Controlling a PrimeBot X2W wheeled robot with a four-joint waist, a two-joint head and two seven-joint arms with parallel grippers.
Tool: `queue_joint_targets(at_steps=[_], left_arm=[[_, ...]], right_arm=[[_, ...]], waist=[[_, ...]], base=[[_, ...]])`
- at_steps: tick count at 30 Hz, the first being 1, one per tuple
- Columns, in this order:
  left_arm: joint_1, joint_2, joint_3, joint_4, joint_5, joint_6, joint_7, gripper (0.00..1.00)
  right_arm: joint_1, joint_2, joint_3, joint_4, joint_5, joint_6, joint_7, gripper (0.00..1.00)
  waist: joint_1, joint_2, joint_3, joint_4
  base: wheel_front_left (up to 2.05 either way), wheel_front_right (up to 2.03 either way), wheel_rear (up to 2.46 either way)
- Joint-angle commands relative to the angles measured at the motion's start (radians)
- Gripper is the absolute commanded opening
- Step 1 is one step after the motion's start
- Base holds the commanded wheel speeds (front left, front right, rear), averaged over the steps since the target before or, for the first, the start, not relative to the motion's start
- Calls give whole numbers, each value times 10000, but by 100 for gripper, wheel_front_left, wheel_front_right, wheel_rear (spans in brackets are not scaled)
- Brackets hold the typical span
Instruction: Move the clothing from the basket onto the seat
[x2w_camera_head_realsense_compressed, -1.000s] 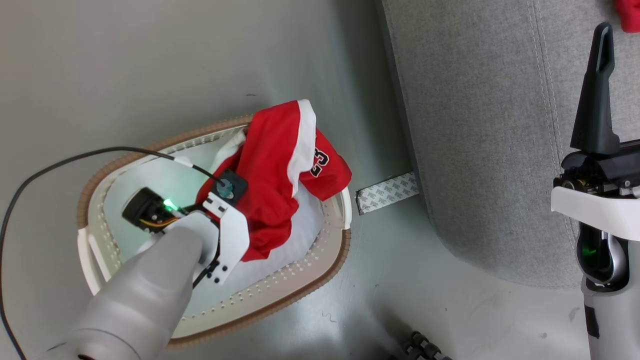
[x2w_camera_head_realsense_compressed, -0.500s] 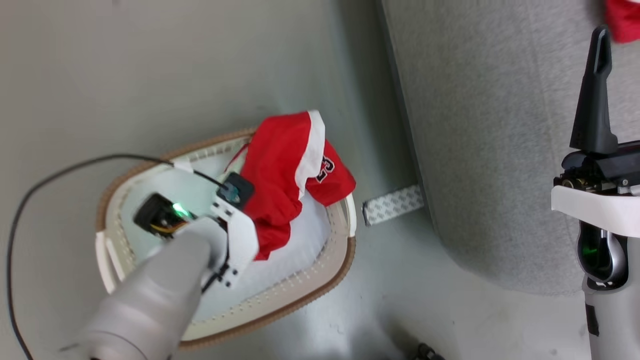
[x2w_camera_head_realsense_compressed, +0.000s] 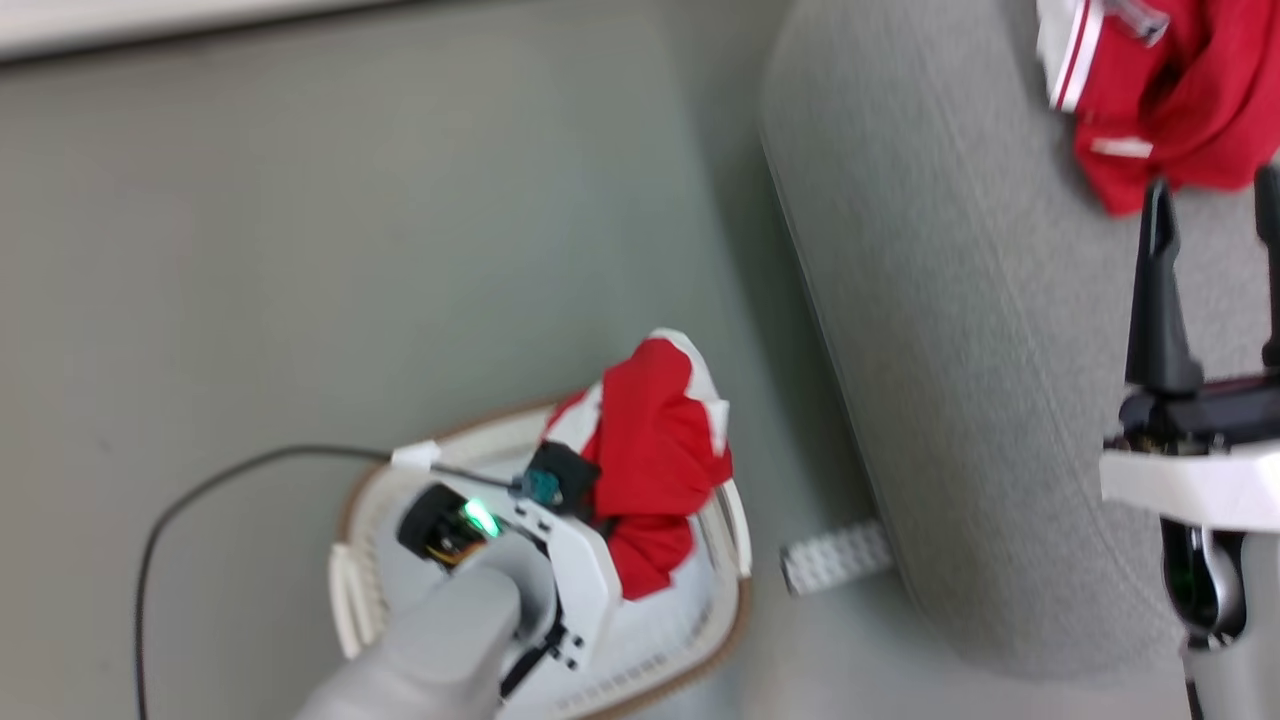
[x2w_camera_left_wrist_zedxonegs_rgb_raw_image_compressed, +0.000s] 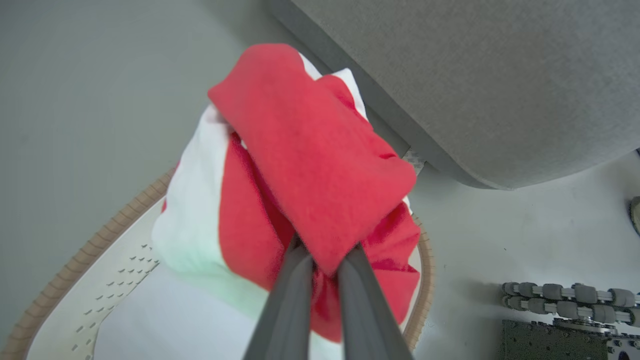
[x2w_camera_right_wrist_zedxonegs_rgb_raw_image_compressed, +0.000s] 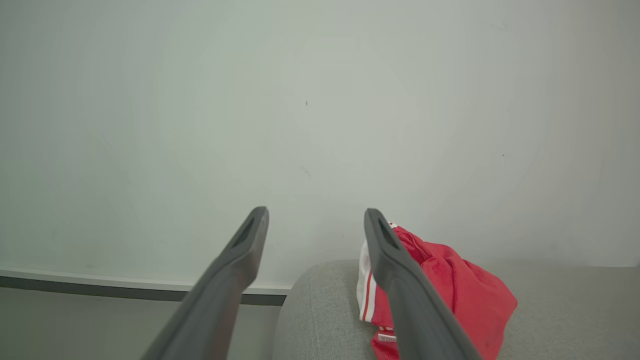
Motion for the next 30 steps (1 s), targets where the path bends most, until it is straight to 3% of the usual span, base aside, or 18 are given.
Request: queue_joint_targets(at_steps=[1, 11, 14, 30], left_arm=[[256, -49, -22, -93, -142, -25, -201, 0], [877, -263, 293, -1300, -704, -15, -990, 0], [982, -233, 677, -1970, -519, 166, -990, 0], [1347, 1108, 2618, -6009, 97, 1138, -984, 0]], right_arm=[[266, -135, 25, 89, 40, -22, 4, 100], [1415, -713, 200, 686, 415, -22, 5, 100], [1707, -865, 245, 795, 574, -22, 6, 100], [2798, -762, 1177, 1285, 1373, -22, 6, 100]], waist=[[1, 0, -1262, 703], [1, 0, -3604, 1668], [1, 0, -4190, 1916], [1, 0, -5410, 2862]], base=[[0, 0, 0], [0, 0, 0], [0, 0, 0], [0, 0, 0]])
